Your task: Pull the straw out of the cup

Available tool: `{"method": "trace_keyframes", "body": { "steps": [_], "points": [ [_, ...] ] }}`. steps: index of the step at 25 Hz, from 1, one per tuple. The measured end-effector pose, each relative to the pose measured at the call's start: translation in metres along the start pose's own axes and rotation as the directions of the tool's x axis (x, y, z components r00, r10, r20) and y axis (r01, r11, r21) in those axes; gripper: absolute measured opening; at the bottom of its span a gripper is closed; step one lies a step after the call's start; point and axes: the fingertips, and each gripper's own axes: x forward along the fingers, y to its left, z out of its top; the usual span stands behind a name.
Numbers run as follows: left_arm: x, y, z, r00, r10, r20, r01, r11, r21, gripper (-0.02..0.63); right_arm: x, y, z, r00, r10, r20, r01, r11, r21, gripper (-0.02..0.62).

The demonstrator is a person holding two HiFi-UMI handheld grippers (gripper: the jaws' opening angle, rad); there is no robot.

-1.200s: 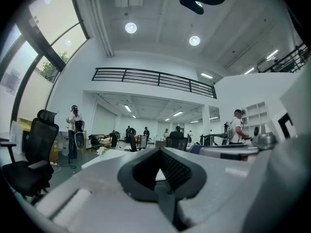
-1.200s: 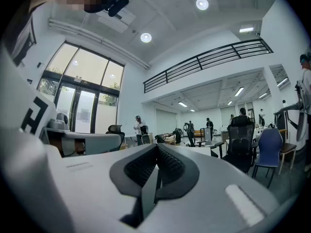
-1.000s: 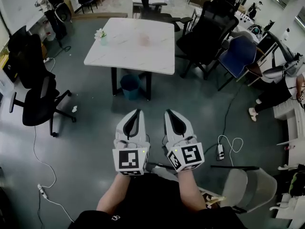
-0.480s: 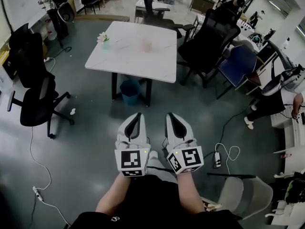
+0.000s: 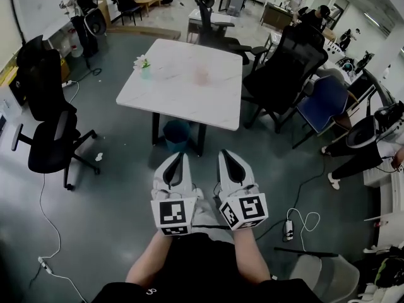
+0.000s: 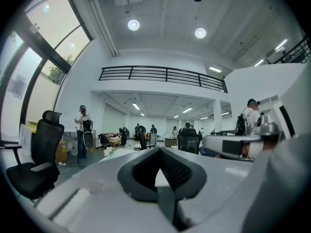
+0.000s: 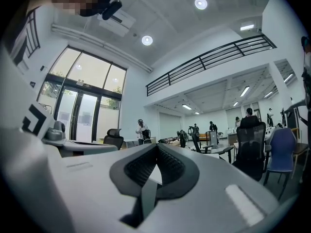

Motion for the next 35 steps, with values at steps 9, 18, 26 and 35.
{"method": "trace_keyframes", "body": {
  "steps": [9, 18, 26, 35],
  "points": [
    [0.100, 0.000, -0.013, 1.000, 0.012, -0.020, -0.012, 1.000, -0.002, 0.000, 0.067, -0.079, -0.023, 0.999, -0.015, -0.032, 0.016, 0.999, 0.034, -0.008],
    [0.222, 0.002, -0.032, 0.992, 0.032, -0.118, -0.034, 0.999, -0.011, 0.002, 0.174, -0.158, -0.050, 0.993, 0.061, -0.103, -0.048, 0.992, 0.118, -0.008],
    [0.310, -0.005, -0.017, 0.989, 0.062, -0.134, -0.059, 0.998, 0.026, 0.002, 0.240, -0.223, -0.039, 0.991, 0.106, -0.085, -0.094, 0.987, 0.129, -0.008],
    [0.353, 0.002, -0.018, 0.979, 0.107, -0.172, -0.097, 0.993, 0.064, 0.002, 0.272, -0.231, -0.042, 0.979, 0.189, -0.083, -0.176, 0.975, 0.138, -0.007]
  ]
}}
